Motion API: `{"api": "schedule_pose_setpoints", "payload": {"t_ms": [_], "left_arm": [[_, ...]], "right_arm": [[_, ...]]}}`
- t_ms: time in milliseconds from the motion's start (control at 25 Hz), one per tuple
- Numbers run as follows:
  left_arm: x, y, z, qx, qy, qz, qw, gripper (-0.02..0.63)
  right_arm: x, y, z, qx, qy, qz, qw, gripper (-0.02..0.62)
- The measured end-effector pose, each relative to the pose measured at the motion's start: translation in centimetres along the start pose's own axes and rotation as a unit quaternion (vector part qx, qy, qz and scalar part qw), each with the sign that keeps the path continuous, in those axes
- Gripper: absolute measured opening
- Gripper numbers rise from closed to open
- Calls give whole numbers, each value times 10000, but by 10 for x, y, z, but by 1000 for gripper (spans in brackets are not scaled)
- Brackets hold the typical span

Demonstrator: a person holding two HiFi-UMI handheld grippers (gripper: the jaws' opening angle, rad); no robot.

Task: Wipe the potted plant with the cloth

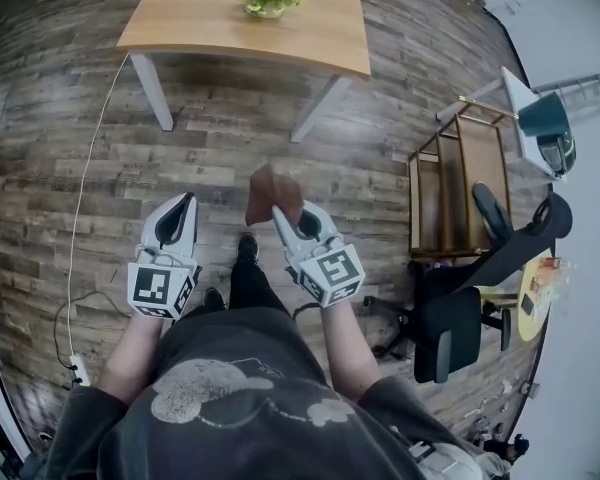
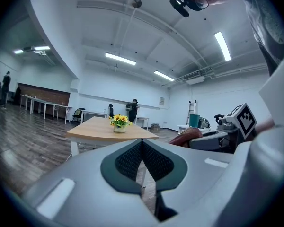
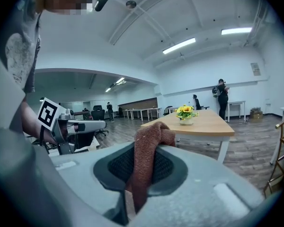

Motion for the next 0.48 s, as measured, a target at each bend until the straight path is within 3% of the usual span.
{"api": "schedule_pose_setpoints", "payload": {"t_ms": [480], "left_arm": [[14,-64,8,18,-118,-26,9999,18]], "right_arm": [[17,-38,-43,348,252,214,9988,43]]}}
Point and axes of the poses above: the fingertips, and each gripper's own axes: y forward along the fingers, z to its right, x out of its underside, the point moved 10 cm from there along -y, backward along the fingers, and after that the axes turned 2 degrees about -z, right-handed, at the moved point
